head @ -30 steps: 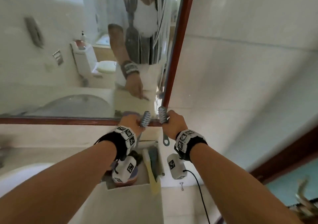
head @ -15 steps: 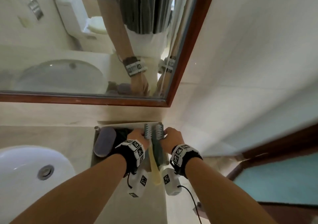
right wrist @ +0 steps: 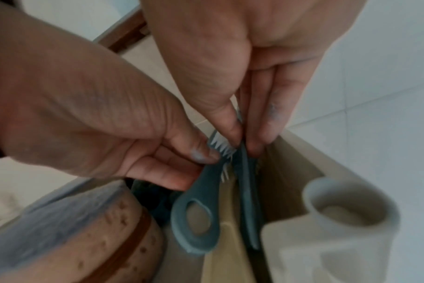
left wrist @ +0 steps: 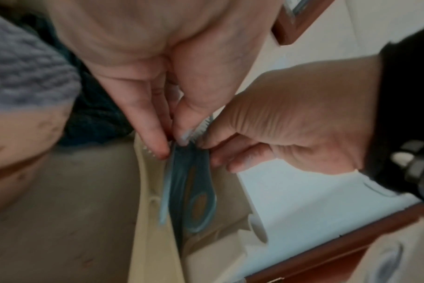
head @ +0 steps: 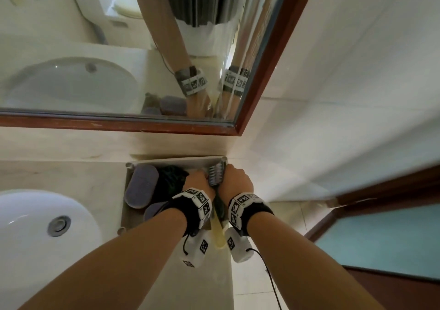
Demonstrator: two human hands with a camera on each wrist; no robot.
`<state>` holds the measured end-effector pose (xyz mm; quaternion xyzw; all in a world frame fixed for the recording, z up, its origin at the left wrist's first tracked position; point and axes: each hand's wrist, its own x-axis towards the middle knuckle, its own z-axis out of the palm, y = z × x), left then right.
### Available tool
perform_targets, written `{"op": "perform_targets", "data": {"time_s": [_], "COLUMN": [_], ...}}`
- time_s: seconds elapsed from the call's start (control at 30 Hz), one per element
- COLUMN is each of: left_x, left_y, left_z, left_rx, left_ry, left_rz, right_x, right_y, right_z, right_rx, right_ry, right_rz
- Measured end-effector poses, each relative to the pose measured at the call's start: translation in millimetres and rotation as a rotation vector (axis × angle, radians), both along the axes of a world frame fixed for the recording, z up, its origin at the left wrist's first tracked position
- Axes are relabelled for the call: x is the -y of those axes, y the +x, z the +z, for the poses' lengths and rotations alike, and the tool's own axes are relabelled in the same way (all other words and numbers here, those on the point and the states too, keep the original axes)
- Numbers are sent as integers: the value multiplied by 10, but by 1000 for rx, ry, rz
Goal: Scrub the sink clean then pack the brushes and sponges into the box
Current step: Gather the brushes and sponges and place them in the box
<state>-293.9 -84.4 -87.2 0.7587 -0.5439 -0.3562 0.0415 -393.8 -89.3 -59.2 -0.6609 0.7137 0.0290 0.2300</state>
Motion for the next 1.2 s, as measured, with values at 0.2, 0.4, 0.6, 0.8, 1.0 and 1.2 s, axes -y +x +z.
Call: {"op": "perform_targets", "data": {"time_s": [0.2, 0.4, 0.6, 0.8, 1.0, 1.2], "left_x": [-10, -29, -70, -70, -285, -606], "left_y": [-66, -50, -32, 25, 215, 447], "left_z": [-23, -54, -31, 177, 798, 1682], "left_rx": [41, 69, 72, 154, 218, 378], "left_ry": [-59, -83, -61, -59, -143, -309], "left_rz": [-95, -149, -178, -246, -188, -184], "right_x": [-34, -31, -92, -157, -207, -328], "right_y": [-46, -152, -220, -306, -372, -324], "right_z": [-14, -118, -123, 165, 623, 1464], "right_rx": [-43, -47, -73, -22, -16, -71], "right_ry": [-20, -48, -29, -50, -182, -328], "right_rz": [88, 100, 133, 154, 243, 342]}}
